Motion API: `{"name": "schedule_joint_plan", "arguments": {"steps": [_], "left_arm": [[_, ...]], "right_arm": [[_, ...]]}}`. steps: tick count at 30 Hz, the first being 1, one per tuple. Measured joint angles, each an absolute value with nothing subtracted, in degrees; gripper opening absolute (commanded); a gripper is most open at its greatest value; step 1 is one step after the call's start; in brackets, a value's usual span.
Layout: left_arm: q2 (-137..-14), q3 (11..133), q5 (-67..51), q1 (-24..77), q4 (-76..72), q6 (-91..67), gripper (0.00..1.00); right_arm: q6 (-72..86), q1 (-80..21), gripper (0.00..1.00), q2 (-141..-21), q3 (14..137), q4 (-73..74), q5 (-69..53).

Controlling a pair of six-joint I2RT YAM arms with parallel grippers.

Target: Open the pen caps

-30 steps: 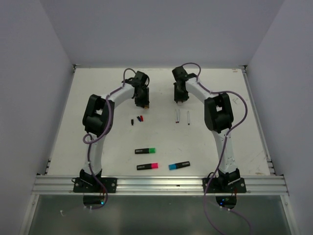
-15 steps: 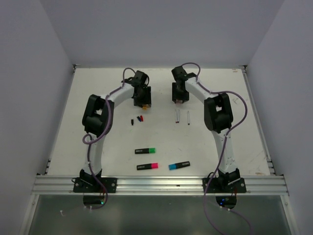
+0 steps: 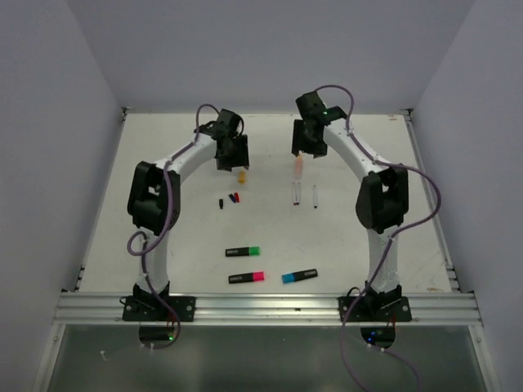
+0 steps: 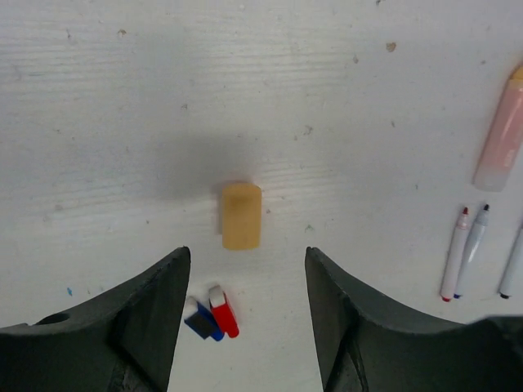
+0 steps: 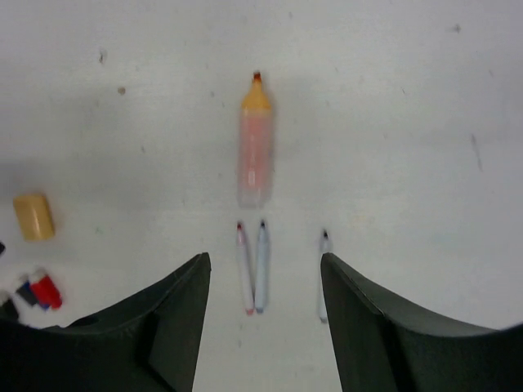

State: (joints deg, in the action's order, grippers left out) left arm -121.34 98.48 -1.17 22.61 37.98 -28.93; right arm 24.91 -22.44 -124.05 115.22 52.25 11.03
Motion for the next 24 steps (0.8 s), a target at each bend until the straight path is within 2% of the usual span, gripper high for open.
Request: {"name": "schedule_joint_plan", "arguments": {"steps": [7,12,16,21,24], "left_arm": [[-108.66,93.8,0.03,22.57,38.92,-30.92,0.68],[-101.27,89.36,2.39,20.86,40.34,-31.92,0.68],[-100.05,86.52,3.99,13.76,41.76,-31.92,0.66],[-100.4,85.47,6.87,1.61,42.96,-31.22,0.69],[-101.23,86.52,8.36,-2.22,43.03,-30.3,0.69]], "right_arm": [[26.52,-22.94,0.59,-95.37,90.5,53.28,3.16],[26.5,-25.56,0.59,-83.26,73.76,53.12,-4.27],[25.78,-27.14,0.59,-80.34,70.89,54.89,-7.51],[24.8,-27.16,0.59,-76.07,70.91,55.4,-9.78],[24.34,-27.16,0.59,-73.87,70.91,55.99,-10.61]]}}
